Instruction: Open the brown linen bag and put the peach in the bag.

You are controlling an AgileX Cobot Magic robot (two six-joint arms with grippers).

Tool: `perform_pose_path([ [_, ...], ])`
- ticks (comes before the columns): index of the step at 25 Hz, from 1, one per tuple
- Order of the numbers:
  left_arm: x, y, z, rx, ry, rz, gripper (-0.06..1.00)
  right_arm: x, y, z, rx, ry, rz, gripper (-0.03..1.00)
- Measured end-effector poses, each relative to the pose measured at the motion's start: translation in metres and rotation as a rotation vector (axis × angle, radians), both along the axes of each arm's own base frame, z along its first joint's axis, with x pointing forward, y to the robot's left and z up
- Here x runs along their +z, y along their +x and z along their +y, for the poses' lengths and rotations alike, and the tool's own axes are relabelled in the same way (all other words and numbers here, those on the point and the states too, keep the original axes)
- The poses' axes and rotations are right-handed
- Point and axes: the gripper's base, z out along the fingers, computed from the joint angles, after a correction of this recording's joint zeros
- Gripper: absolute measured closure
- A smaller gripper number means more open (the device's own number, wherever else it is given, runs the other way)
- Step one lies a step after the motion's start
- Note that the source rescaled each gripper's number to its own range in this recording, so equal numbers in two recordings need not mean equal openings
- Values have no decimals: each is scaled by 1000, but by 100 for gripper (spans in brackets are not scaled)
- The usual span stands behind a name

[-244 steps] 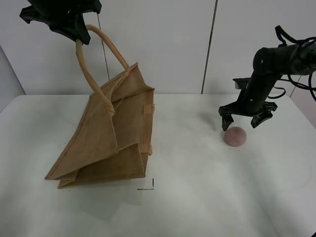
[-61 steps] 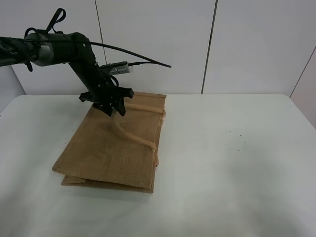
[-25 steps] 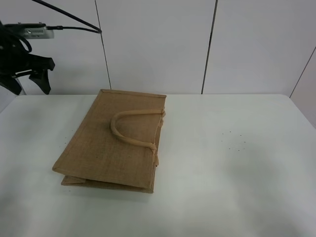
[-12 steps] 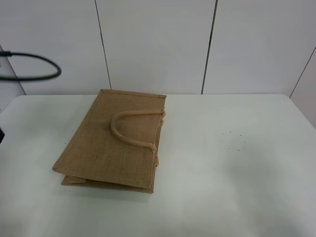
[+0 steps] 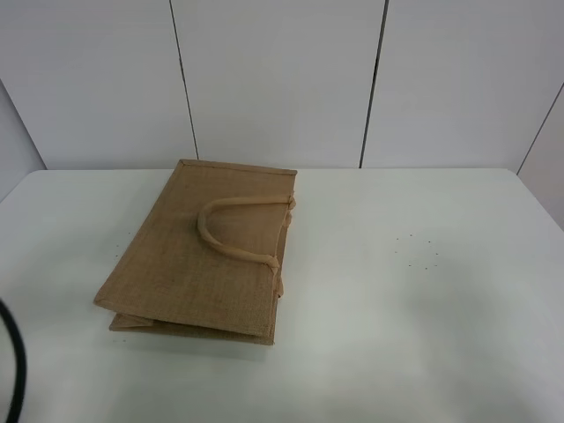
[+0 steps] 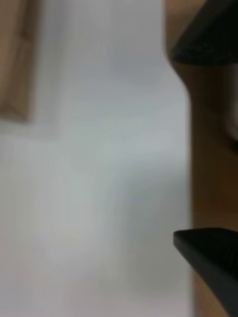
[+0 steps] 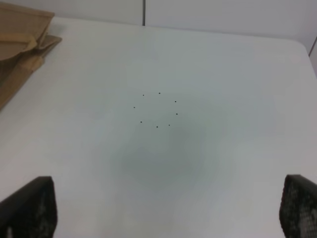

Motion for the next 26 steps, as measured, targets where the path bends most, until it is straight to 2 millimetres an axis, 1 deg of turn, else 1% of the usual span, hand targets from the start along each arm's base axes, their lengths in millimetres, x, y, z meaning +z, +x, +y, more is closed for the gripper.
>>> perform_pose_path([
  [3,4,-19,-2,-41,0,-143,1,0,0,0,0,0,0,-3],
  [6,5,-32,-2,-49,-1,-235,3,0,0,0,0,0,0,-3],
  [12,4,-47,-2,-50,-3,-341,5,0,0,0,0,0,0,-3],
  [26,4,-50,-2,-49,-2,-356,5,0,0,0,2,3,0,-3],
])
